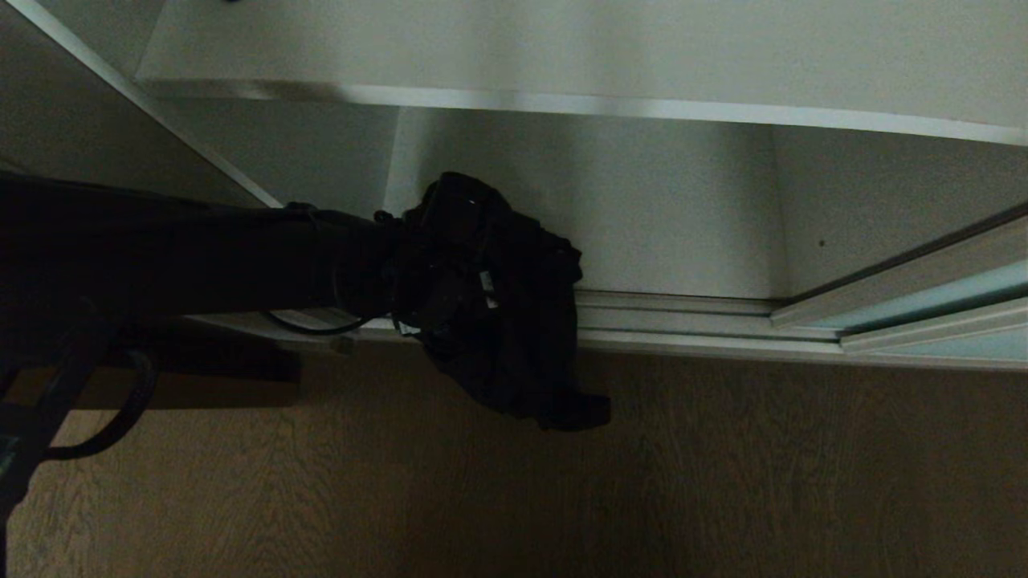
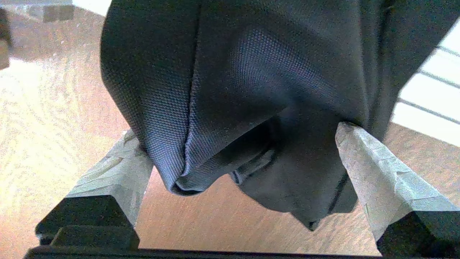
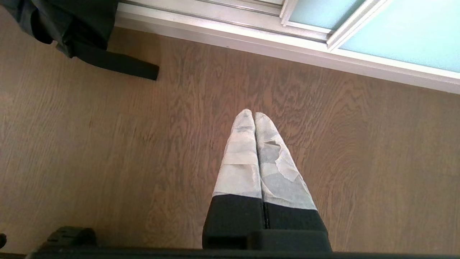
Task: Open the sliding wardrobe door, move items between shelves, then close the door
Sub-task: Place the bag on the lower shelf
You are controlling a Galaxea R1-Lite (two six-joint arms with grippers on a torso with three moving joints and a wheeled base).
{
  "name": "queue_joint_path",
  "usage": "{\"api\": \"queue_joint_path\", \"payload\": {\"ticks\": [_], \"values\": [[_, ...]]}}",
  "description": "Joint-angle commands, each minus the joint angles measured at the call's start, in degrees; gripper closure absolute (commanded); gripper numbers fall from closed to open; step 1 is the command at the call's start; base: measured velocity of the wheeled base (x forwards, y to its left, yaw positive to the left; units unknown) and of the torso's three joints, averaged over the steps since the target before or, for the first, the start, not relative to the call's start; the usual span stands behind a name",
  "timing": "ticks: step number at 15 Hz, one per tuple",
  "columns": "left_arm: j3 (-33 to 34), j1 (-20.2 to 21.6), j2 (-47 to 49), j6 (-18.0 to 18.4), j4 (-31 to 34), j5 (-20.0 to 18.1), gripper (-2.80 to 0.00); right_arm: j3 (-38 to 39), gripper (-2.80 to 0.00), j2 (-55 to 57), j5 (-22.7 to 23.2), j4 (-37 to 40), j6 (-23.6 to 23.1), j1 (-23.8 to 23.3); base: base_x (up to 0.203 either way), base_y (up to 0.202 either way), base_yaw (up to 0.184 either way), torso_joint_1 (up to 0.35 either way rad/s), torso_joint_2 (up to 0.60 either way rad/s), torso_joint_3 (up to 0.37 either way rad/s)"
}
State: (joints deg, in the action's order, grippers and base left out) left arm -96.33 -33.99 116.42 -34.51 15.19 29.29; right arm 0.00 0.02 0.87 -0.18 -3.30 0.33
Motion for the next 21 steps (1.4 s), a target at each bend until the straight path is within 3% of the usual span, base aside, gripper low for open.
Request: {"api": "queue_joint_path", "payload": {"ticks": [1,4,6,8,12,16,19,20,21], "values": [[-0.31,-0.17,0.98,-0.46,-0.64,1.31,-2.8,0.0,0.0,-0.2,0.01,0.0,-0.04,0.02,0.0,0.0,0.0,0.0,0.0,0.0],[-0.3,-0.59,-0.12,-0.67,-3.25,5.56,-2.8,0.0,0.0,-0.2,0.01,0.0,-0.04,0.02,0.0,0.0,0.0,0.0,0.0,0.0],[0.93,-1.11,-0.4,-1.36,0.45,4.86,-2.8,0.0,0.0,-0.2,-0.07,0.0,-0.04,0.02,0.0,0.0,0.0,0.0,0.0,0.0],[0.98,-1.02,0.84,-5.42,4.1,3.74,-2.8,0.0,0.0,-0.2,0.01,0.0,-0.04,0.02,0.0,0.0,0.0,0.0,0.0,0.0],[0.16,0.04,6.67,-6.31,4.31,0.44,-2.8,0.05,0.0,-0.2,0.01,0.0,-0.04,0.02,0.0,0.0,0.0,0.0,0.0,0.0],[-3.44,0.73,13.61,-7.71,4.39,0.27,-2.8,0.0,0.0,-0.2,0.01,0.0,-0.04,0.02,0.0,0.0,0.0,0.0,0.0,0.0],[-4.55,1.48,13.71,-8.82,3.95,0.54,-2.8,0.0,0.0,-0.2,0.01,0.0,-0.04,0.02,0.0,0.0,0.0,0.0,0.0,0.0],[-5.1,1.82,13.66,-8.83,3.72,0.6,0.0,0.0,0.0,-0.2,0.01,0.0,-0.04,0.02,0.0,0.0,0.0,0.0,0.0,0.0],[-5.55,1.99,13.66,-8.8,3.7,0.68,0.0,0.0,0.0,-0.2,0.01,0.0,-0.04,0.02,0.0,0.0,0.0,0.0,0.0,0.0]]}}
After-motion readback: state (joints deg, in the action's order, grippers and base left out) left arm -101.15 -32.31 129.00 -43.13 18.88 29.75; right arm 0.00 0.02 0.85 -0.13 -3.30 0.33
